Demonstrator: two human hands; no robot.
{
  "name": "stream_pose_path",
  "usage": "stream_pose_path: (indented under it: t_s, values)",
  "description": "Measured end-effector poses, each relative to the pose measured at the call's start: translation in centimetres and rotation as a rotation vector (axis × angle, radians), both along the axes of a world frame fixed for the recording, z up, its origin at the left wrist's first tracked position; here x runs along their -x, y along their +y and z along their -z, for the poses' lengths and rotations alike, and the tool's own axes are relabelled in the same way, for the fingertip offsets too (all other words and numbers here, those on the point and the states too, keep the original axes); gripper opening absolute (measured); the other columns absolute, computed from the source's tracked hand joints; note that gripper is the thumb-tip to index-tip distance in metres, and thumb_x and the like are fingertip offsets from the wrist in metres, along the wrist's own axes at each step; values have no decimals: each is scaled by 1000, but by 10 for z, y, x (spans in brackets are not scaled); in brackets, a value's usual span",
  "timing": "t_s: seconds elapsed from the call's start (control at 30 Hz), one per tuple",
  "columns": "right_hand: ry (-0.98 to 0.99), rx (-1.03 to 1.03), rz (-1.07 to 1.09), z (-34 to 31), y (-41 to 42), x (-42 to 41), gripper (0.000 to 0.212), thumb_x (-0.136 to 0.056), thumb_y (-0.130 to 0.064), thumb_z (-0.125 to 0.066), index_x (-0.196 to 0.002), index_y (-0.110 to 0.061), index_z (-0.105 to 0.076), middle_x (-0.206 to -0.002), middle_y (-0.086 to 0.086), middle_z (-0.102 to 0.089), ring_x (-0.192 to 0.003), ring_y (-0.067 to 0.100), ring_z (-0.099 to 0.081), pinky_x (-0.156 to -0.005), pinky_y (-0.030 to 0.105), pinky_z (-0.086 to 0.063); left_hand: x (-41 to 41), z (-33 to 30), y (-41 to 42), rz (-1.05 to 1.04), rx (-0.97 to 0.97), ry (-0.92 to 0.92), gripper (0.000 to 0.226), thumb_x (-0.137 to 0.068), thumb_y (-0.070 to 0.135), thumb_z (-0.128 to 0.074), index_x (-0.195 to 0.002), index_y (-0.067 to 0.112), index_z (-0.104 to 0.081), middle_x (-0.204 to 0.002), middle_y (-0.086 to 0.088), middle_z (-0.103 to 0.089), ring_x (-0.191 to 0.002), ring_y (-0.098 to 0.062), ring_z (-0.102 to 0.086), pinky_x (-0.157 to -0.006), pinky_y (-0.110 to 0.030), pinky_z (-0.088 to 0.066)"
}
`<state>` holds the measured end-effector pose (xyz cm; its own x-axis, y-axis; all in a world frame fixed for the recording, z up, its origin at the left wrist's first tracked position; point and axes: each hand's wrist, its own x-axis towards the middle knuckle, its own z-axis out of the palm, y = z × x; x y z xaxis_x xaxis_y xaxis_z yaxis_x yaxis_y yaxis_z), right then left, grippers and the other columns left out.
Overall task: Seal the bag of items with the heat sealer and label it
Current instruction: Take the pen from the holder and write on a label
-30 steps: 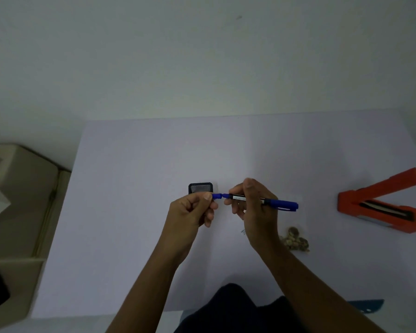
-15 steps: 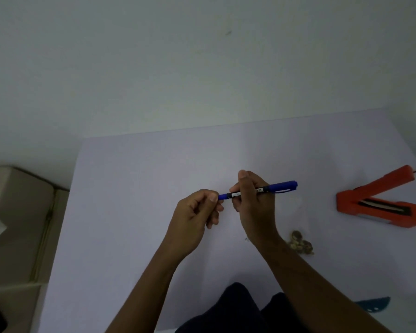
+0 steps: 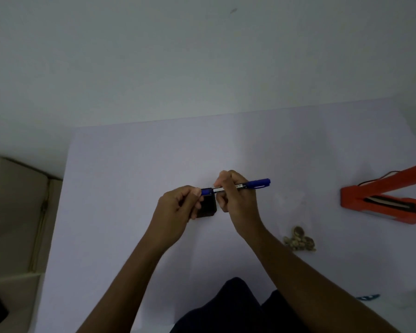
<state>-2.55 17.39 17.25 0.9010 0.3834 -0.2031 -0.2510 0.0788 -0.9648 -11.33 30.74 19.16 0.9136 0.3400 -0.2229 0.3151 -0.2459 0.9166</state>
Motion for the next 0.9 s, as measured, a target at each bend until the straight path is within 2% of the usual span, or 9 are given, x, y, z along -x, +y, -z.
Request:
stream_pose_path:
  t_s: [0.07, 0.13, 0.27, 0.37, 0.5, 0.6, 0.67, 0.77, 0.9]
  values:
    - [122, 39, 86, 19, -2, -6, 39, -94, -43, -52, -83, -5, -56, -51, 3, -45, -40, 9, -40, -38, 17, -32, -2, 11, 21, -55, -147, 24, 34, -103, 24, -46, -77, 12, -64, -60, -2, -60, -52, -5, -51, -55, -13, -42]
    - [174, 165, 166, 45, -7, -10, 40, -97, -43, -53, -85, -5, -55, -56, 4, -47, -43, 8, -41, -41, 18, -33, -3, 24, 41, -65, -302, 83, 32, -103, 26, -47, -79, 12, -64, -63, -2, -62, -53, -7, -53, -54, -12, -43]
    - [33, 562, 53, 98, -10, -8, 23, -99, -30, -58, -89, -10, -60, -73, -1, -60, -62, 9, -53, -61, 22, -43, -10, 57, 60, 98, -684, 319, 24, -102, 18, -49, -94, 4, -66, -78, -6, -58, -67, -21, -52, -61, -31, -44]
    - [59, 634, -58, 122, -1, -2, 15, -98, -29, -61, -97, -15, -57, -82, -3, -60, -71, 12, -57, -58, 16, -43, -17, 76, 53, 253, -854, 390, 19, -104, 16, -46, -105, 7, -63, -86, -4, -54, -73, -16, -46, -64, -26, -33]
    - [59, 718, -139, 140, 11, 2, 14, -97, -25, -61, -104, -17, -51, -84, -1, -58, -72, 8, -56, -58, 14, -39, -30, 103, 48, 420, -891, 485, 26, -99, 8, -48, -124, 12, -57, -109, -7, -61, -93, -19, -58, -68, -23, -34]
    - [53, 752, -150, 148, 15, 1, 10, -98, -18, -58, -106, -13, -53, -84, -3, -58, -69, 3, -55, -56, 13, -39, -37, 119, 42, 468, -887, 500, 39, -95, 2, -50, -133, 14, -52, -114, -9, -59, -102, -21, -59, -71, -23, -35]
    - [75, 746, -135, 155, 16, 0, 7, -98, -16, -58, -102, -13, -54, -85, -1, -60, -71, 13, -61, -59, 22, -49, -40, 127, 36, 364, -828, 483, 31, -98, 6, -48, -128, 11, -54, -113, -10, -59, -99, -23, -60, -70, -23, -34]
    - [115, 708, -94, 163, 18, 1, 5, -97, -17, -60, -99, -14, -57, -85, 2, -63, -77, 28, -68, -68, 44, -61, -43, 142, 32, 150, -679, 407, 15, -100, 9, -49, -109, 2, -58, -103, -14, -61, -83, -23, -58, -65, -24, -36]
    - [135, 658, -47, 165, 27, -6, 4, -98, -15, -60, -99, -12, -57, -86, 9, -66, -72, 31, -69, -59, 35, -58, -50, 159, 35, -116, -369, 306, 24, -104, 20, -43, -87, 5, -53, -83, -9, -58, -71, -21, -54, -53, -21, -35]
